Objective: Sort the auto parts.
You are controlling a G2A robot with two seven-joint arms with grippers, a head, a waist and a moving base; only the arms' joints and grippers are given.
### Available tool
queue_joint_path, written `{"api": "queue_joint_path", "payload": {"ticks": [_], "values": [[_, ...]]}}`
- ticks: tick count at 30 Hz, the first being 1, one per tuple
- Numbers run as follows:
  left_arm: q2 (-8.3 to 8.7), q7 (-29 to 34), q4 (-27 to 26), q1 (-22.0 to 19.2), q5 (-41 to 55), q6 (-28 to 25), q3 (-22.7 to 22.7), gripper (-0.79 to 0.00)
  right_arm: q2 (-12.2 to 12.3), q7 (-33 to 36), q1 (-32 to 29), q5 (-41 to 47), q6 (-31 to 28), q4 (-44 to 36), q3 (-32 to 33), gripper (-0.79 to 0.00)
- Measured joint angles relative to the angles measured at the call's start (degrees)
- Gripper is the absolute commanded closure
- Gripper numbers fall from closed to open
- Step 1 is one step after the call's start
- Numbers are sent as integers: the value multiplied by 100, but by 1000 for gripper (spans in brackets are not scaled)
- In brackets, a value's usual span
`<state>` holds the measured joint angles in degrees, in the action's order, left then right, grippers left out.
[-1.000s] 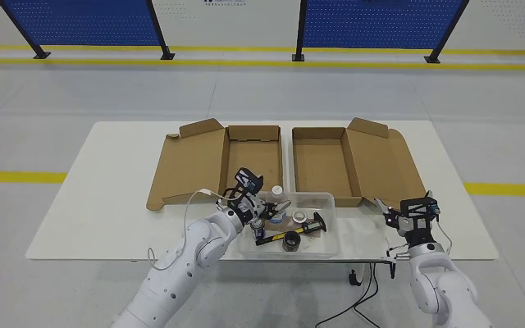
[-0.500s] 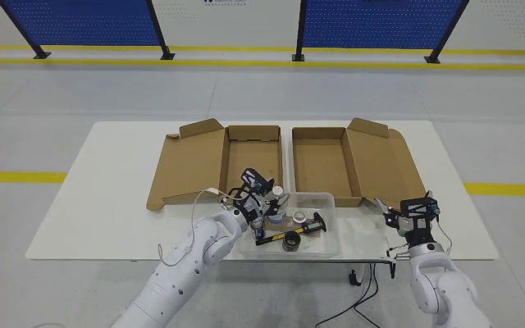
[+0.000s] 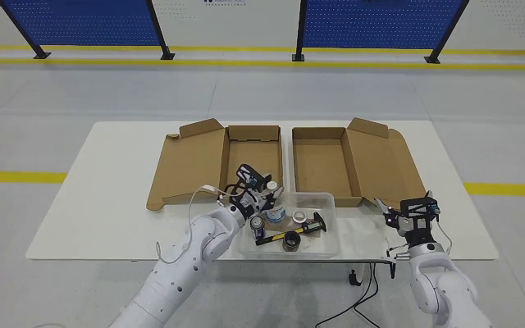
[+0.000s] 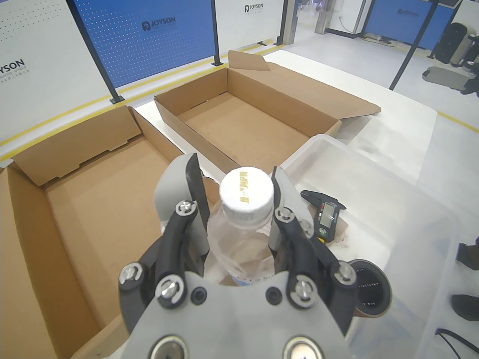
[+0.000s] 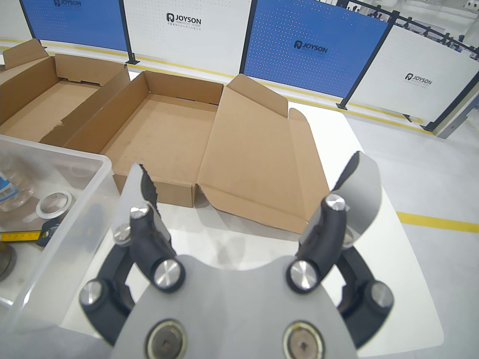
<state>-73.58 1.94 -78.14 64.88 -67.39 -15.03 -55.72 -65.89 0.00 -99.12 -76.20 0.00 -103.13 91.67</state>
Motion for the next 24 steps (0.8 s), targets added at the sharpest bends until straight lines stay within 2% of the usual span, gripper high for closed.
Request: {"api": "queue_joint_path", "payload": {"ticks": [9, 12, 17, 24], "values": [[-20, -93, -223, -25, -36, 90, -94, 0, 0, 0, 0, 0, 0, 0, 0, -785], [-12, -128, -451, -25, -88, 59, -160, 0, 0, 0, 0, 0, 0, 0, 0, -785], [34, 193, -1267, 85, 69, -139, -381, 0, 0, 0, 0, 0, 0, 0, 0, -785], [155, 996, -2444, 462, 325, -773, -719, 0, 0, 0, 0, 0, 0, 0, 0, -785]]}}
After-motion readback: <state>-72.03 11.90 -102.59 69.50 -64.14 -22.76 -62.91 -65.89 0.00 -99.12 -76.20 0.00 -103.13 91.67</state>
